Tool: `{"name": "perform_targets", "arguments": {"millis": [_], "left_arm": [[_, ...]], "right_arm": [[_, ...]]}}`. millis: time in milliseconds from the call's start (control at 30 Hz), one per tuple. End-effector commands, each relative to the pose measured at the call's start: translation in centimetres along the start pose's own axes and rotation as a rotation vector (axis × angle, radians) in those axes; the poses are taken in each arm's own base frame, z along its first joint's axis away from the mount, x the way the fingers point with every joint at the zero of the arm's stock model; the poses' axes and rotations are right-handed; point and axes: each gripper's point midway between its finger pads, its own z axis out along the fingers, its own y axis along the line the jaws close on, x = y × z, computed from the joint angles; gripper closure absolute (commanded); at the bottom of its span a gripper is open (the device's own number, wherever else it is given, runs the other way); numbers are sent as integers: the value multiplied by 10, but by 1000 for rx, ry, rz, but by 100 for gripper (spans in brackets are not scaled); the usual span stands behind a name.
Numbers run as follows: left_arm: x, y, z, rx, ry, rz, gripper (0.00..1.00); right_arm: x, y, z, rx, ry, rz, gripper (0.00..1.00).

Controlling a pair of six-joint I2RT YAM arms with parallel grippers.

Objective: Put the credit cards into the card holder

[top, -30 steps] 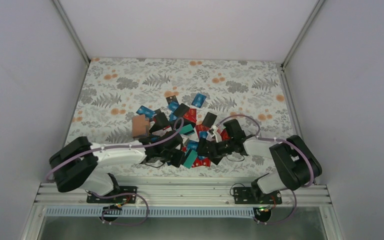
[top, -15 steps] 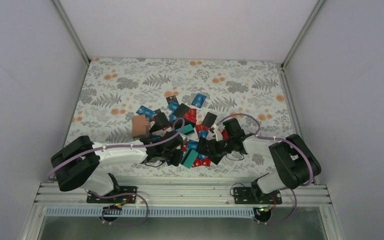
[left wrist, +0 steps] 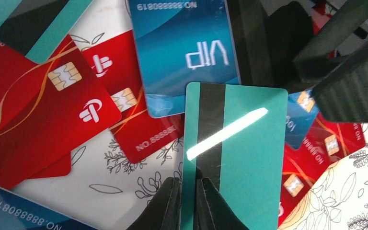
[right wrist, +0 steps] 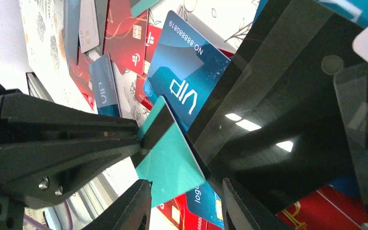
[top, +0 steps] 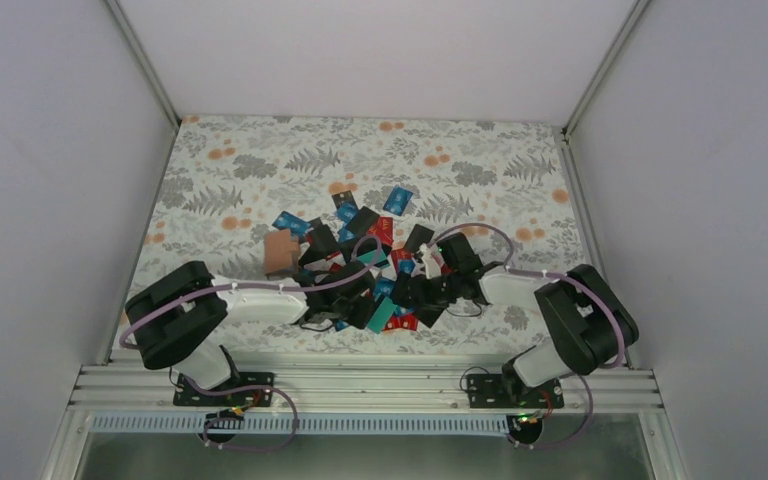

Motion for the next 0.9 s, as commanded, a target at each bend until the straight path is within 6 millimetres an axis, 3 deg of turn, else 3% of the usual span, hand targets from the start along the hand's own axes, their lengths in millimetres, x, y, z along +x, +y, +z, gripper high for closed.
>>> {"name": "perform_targets", "arguments": {"millis": [0,367,533,867], "left_arm": [[15,7,8,-1,31,11,87],[36,17,13,3,50,-5,88],[36,16,8,20,35,-4,88],[40,13,9,48,38,2,88]], "right_arm": [[0,-2,11,60,19,36,61],[6,-2,16,95,54,59,63],[10,-9,7,159,50,34,63],[25,-13,7,139,75,47,63]]}}
